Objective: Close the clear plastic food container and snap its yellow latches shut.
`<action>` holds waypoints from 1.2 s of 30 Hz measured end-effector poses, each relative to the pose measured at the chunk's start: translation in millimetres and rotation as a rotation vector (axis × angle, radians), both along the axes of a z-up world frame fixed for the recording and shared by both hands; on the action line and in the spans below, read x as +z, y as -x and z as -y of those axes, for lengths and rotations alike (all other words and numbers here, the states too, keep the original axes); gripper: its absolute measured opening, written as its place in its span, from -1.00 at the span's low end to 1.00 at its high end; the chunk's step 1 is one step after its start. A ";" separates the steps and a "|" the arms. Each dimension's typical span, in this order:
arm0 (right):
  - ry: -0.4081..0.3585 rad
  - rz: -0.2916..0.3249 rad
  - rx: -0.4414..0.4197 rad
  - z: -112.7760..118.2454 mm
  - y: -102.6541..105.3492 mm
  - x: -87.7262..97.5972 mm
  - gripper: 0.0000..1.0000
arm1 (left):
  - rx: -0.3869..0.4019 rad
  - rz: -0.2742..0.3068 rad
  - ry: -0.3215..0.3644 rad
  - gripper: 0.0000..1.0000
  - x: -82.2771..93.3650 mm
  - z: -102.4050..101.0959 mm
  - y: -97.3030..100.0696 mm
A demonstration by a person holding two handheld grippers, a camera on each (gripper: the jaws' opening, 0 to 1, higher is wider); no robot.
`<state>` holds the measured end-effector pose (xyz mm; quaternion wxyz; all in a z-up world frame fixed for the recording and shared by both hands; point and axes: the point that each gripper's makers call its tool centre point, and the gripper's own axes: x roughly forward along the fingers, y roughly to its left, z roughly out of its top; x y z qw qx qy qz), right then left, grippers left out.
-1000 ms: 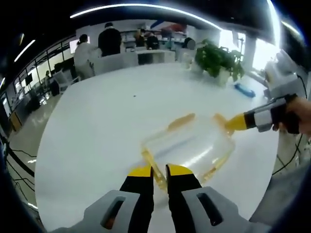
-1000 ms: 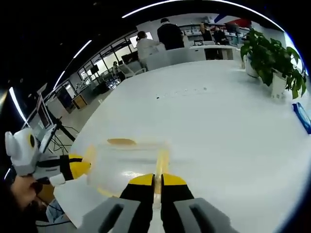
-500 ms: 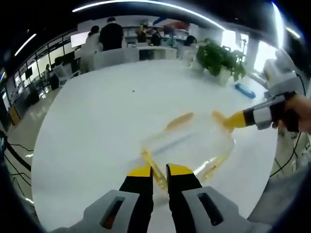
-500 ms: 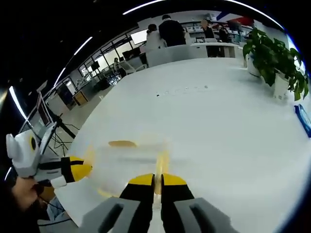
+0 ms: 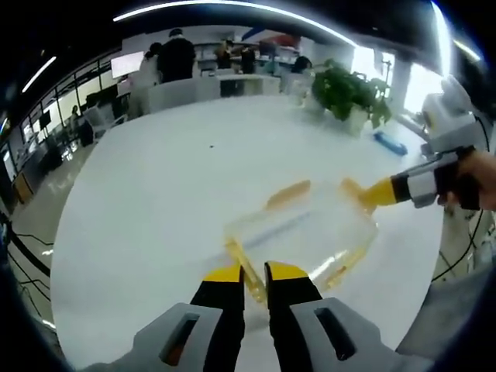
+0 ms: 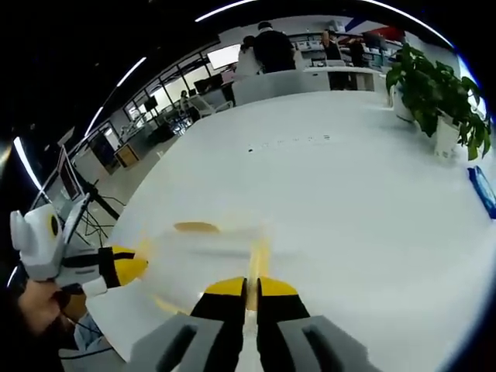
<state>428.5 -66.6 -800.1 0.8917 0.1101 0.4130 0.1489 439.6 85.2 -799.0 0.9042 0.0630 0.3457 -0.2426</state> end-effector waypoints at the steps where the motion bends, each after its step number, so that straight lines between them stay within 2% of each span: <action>1: 0.002 0.004 0.005 -0.4 0.7 1.5 -0.99 | -0.001 -0.001 -0.001 -0.86 0.0 0.0 0.4; 9: -0.005 -0.002 -0.005 3.4 9.2 -0.8 -0.99 | -0.015 -0.003 0.002 -0.87 0.7 1.6 3.2; 11: -0.023 -0.001 -0.018 3.0 8.2 -1.6 -0.99 | -0.015 -0.004 0.002 -0.87 -0.1 2.3 2.9; 19: -0.008 -0.004 -0.012 2.9 9.8 -1.8 -0.99 | -0.031 0.002 -0.008 -0.86 -0.3 2.8 3.6; 23: -0.035 0.007 -0.032 4.5 11.0 -3.0 -1.00 | -0.041 0.009 -0.017 -0.86 -0.7 3.6 3.8; 36: -0.029 0.010 -0.047 10.5 12.7 -2.0 -0.99 | -0.065 0.015 -0.021 -0.84 -1.0 3.9 4.7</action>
